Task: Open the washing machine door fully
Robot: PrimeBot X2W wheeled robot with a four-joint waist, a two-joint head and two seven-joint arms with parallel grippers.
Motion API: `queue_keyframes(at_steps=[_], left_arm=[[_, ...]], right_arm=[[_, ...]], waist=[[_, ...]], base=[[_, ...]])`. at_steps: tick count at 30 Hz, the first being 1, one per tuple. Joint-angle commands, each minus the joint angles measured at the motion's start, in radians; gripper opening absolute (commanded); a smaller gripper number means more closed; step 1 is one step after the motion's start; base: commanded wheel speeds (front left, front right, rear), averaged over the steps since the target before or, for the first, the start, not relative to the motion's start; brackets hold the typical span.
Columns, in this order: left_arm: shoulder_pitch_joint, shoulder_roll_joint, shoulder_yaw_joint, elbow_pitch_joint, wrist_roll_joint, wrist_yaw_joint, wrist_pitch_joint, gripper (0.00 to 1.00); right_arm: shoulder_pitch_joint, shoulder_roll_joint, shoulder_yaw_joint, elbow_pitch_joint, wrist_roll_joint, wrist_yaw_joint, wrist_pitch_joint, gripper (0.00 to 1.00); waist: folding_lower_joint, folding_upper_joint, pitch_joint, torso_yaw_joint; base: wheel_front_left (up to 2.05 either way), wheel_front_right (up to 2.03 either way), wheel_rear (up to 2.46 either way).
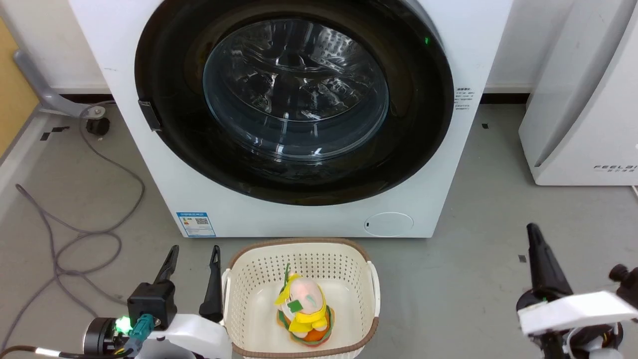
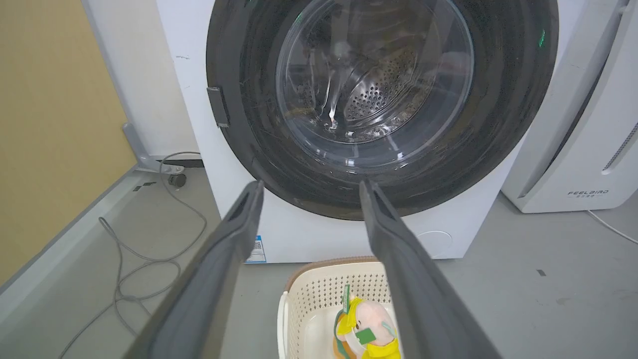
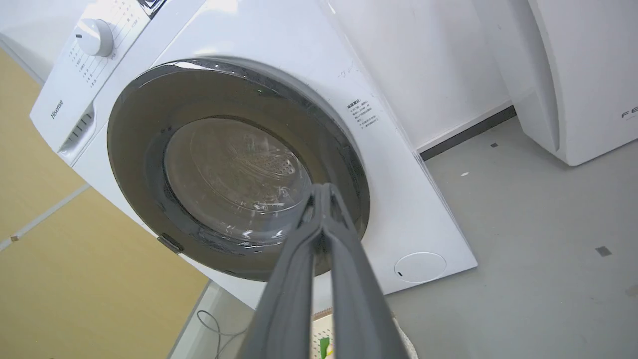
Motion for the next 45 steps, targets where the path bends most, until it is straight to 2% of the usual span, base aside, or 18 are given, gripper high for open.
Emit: queue_keyframes(at_steps=[1, 12, 27, 35, 45], left_arm=[[-0.008, 0.001, -0.001, 0.004, -0.004, -0.005, -0.010, 1.00], [-0.038, 0.009, 0.002, 0.006, -0.011, -0.019, -0.032, 1.00], [-0.115, 0.018, 0.012, -0.042, -0.030, -0.042, -0.064, 1.00], [-0.154, 0.016, 0.021, -0.061, -0.043, -0.053, -0.081, 1.00], [-0.192, 0.014, 0.040, -0.074, -0.057, -0.069, -0.102, 1.00]], right_arm=[[-0.020, 0.000, -0.006, 0.008, 0.038, 0.000, -0.008, 0.00], [-0.187, -0.042, -0.044, 0.116, 0.272, 0.001, -0.027, 0.00], [-0.531, -0.139, -0.028, 0.278, 0.539, 0.001, -0.060, 0.00], [-0.742, -0.189, 0.082, 0.360, 0.641, 0.001, -0.055, 0.00], [-1.026, -0.268, 0.314, 0.531, 0.690, 0.001, 0.004, 0.00]], waist=[[0.0000, 0.0000, 0.003, -0.001], [0.0000, 0.0000, 0.046, -0.002], [0.0000, 0.0000, 0.182, 0.010], [0.0000, 0.0000, 0.253, 0.017], [0.0000, 0.0000, 0.320, 0.033]], base=[[0.00, 0.00, 0.00], [0.00, 0.00, 0.00], [0.00, 0.00, 0.00], [0.00, 0.00, 0.00], [0.00, 0.00, 0.00]])
